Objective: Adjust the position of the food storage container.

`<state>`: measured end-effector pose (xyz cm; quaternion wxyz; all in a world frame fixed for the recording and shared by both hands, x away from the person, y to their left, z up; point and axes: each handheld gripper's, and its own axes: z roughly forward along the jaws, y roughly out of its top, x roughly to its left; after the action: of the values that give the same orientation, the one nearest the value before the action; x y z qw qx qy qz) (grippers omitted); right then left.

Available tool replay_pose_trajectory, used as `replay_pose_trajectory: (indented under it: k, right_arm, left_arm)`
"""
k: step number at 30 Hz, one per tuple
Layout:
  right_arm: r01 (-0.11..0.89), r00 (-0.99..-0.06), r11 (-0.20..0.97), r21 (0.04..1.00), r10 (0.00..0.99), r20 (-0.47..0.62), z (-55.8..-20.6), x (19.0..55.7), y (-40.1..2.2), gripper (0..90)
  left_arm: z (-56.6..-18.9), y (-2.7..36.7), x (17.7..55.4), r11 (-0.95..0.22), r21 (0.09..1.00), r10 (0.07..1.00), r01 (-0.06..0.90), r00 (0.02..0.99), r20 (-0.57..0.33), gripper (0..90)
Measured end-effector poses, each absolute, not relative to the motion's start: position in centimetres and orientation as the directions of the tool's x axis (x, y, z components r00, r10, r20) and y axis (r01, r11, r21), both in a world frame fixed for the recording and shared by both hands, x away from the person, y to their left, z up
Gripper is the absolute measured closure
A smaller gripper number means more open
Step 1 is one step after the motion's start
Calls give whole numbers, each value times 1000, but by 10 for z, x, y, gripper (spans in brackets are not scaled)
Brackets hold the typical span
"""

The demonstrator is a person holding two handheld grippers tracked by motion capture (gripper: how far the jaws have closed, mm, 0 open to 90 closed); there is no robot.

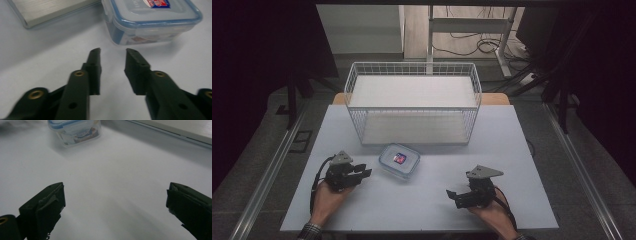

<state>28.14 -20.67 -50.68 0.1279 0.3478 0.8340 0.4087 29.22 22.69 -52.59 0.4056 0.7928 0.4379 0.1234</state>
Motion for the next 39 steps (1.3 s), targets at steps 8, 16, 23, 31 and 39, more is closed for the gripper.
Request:
replay_pose_trajectory:
  k: [8,16,23,31,39]
  right_arm:
    - [451,-736,439,777,676,45,-506,283,-201,60]
    - [465,-721,427,775,691,53,-505,285,-203,73]
    - [470,-716,424,774,696,53,-505,285,-203,80]
    - [472,-718,431,769,694,51,-505,286,-205,106]
    - [483,-721,441,757,691,57,-505,288,-206,171]
  left_arm:
    - [-526,222,317,-280,770,807,573,574,-134,877]
    - [-533,206,335,-304,750,797,587,588,-137,894]
    - [-533,198,332,-324,739,778,590,611,-146,897]
    - [-533,173,321,-407,713,718,570,683,-136,897]
    - [-529,154,312,-443,702,667,558,729,-158,896]
